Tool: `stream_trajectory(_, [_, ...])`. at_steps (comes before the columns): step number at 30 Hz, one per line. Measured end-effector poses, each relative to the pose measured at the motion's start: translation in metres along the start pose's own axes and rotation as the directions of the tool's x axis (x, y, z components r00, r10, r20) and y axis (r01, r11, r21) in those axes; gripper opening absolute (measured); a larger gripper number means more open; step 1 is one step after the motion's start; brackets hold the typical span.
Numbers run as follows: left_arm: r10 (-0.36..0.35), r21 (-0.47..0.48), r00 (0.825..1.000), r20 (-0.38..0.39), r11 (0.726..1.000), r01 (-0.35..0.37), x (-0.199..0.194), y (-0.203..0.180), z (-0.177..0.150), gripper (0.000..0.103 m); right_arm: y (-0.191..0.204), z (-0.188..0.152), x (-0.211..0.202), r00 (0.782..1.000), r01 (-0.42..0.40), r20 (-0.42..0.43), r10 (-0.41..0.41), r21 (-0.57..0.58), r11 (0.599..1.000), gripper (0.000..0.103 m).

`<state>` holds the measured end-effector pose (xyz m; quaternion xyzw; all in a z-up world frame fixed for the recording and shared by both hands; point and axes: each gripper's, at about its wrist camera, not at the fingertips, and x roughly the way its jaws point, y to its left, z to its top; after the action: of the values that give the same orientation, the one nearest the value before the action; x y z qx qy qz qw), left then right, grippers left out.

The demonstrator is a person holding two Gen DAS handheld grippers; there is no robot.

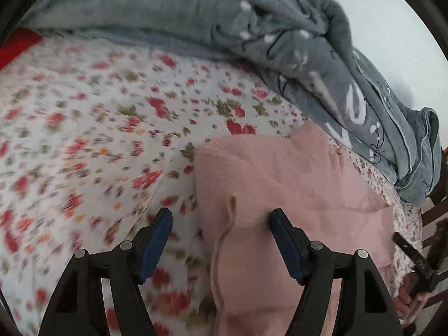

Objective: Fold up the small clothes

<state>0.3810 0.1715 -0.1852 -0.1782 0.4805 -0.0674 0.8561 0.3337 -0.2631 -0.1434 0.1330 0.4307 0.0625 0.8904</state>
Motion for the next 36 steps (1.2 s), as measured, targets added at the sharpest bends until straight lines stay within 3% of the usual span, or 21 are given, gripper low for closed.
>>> stream_trajectory(4, [-0.014, 0.062, 1.0, 0.018, 0.998, 0.013, 0.007, -0.006, 0.004, 0.071, -0.012, 0.01, 0.035, 0.998, -0.023, -0.058, 0.025, 0.047, 0.999, 0.073])
stream_trajectory(5, [-0.017, 0.061, 1.0, 0.024, 0.998, 0.015, 0.009, -0.007, 0.005, 0.063, -0.014, 0.014, 0.037, 0.998, -0.041, -0.048, 0.043, 0.058, 0.997, 0.075])
stream_trajectory(6, [-0.027, 0.056, 0.999, 0.03, 0.998, 0.025, 0.01, -0.008, 0.006, 0.039, -0.014, 0.018, 0.04, 0.997, -0.055, -0.05, 0.058, 0.061, 0.997, 0.077])
stream_trajectory(7, [-0.031, 0.049, 0.999, 0.025, 0.998, 0.03, 0.012, -0.009, 0.009, 0.032, -0.013, 0.023, 0.044, 0.995, -0.073, -0.059, 0.077, 0.059, 0.996, 0.077])
stream_trajectory(8, [-0.039, 0.044, 0.999, 0.022, 0.998, 0.038, 0.014, -0.01, 0.011, 0.024, -0.013, 0.027, 0.048, 0.994, -0.088, -0.057, 0.091, 0.054, 0.995, 0.066])
stream_trajectory(9, [-0.04, 0.052, 0.999, 0.032, 0.998, 0.038, 0.013, -0.014, 0.014, 0.018, -0.01, 0.029, 0.05, 0.993, -0.097, -0.057, 0.099, 0.037, 0.995, 0.048])
stream_trajectory(10, [-0.032, 0.079, 0.998, 0.051, 0.996, 0.028, 0.008, -0.022, 0.016, 0.017, -0.007, 0.032, 0.049, 0.992, -0.117, -0.052, 0.118, 0.012, 0.993, 0.022])
stream_trajectory(11, [-0.029, 0.105, 0.997, 0.074, 0.994, 0.021, 0.003, -0.028, 0.018, 0.016, -0.005, 0.034, 0.042, 0.992, -0.121, -0.018, 0.121, -0.014, 0.993, 0.021])
stream_trajectory(13, [-0.083, 0.171, 0.987, 0.14, 0.983, 0.059, -0.017, -0.046, 0.021, 0.016, -0.003, 0.04, 0.014, 0.985, -0.145, 0.087, 0.148, -0.046, 0.988, 0.018])
stream_trajectory(15, [-0.141, 0.223, 0.975, 0.173, 0.97, 0.1, -0.032, -0.062, 0.025, 0.016, -0.002, 0.045, -0.018, 0.963, -0.178, 0.192, 0.19, -0.074, 0.981, 0.015])
stream_trajectory(17, [-0.153, 0.252, 0.969, 0.194, 0.962, 0.102, -0.034, -0.071, 0.03, 0.016, -0.003, 0.048, -0.03, 0.95, -0.166, 0.251, 0.183, -0.088, 0.982, 0.015])
stream_trajectory(19, [-0.12, 0.248, 0.975, 0.185, 0.966, 0.072, -0.018, -0.07, 0.032, 0.017, -0.006, 0.051, -0.016, 0.966, -0.11, 0.225, 0.128, -0.088, 0.99, 0.015])
stream_trajectory(20, [-0.084, 0.229, 0.984, 0.157, 0.972, 0.046, -0.007, -0.065, 0.033, 0.017, -0.011, 0.052, 0.0, 0.981, -0.076, 0.172, 0.087, -0.067, 0.995, 0.015])
stream_trajectory(21, [-0.041, 0.198, 0.993, 0.111, 0.98, 0.019, 0.009, -0.057, 0.033, 0.018, -0.019, 0.049, 0.026, 0.997, -0.044, 0.064, 0.046, -0.034, 0.998, 0.017])
stream_trajectory(23, [0.026, 0.135, 0.999, 0.019, 0.99, -0.029, 0.035, -0.037, 0.03, 0.029, -0.026, 0.041, 0.052, 0.999, -0.013, -0.04, 0.013, -0.011, 1.0, 0.027])
stream_trajectory(25, [-0.013, 0.092, 0.999, 0.038, 0.996, 0.01, 0.032, -0.023, 0.028, 0.039, -0.036, 0.039, 0.041, 0.999, -0.042, -0.009, 0.042, 0.028, 0.999, 0.031])
stream_trajectory(27, [0.026, 0.069, 0.998, 0.062, 0.997, -0.03, 0.018, -0.02, 0.031, 0.055, -0.04, 0.039, 0.021, 0.999, -0.014, 0.036, 0.012, 0.051, 0.999, 0.042])
stream_trajectory(30, [0.075, 0.086, 0.988, 0.136, 0.992, -0.087, -0.004, -0.024, 0.032, 0.056, -0.033, 0.035, -0.012, 0.99, 0.021, 0.136, -0.022, 0.013, 1.0, 0.043])
stream_trajectory(32, [0.098, 0.111, 0.982, 0.159, 0.987, -0.116, -0.014, -0.031, 0.026, 0.056, -0.017, 0.029, -0.022, 0.986, 0.064, 0.158, -0.05, -0.085, 0.994, 0.053])
stream_trajectory(34, [0.103, 0.143, 0.98, 0.171, 0.981, -0.129, -0.019, -0.036, 0.016, 0.056, -0.01, 0.021, -0.019, 0.986, 0.094, 0.149, -0.075, -0.125, 0.988, 0.054])
stream_trajectory(36, [0.107, 0.171, 0.983, 0.15, 0.976, -0.133, -0.016, -0.042, 0.01, 0.056, -0.01, 0.013, -0.001, 0.995, 0.076, 0.067, -0.068, -0.117, 0.99, 0.054])
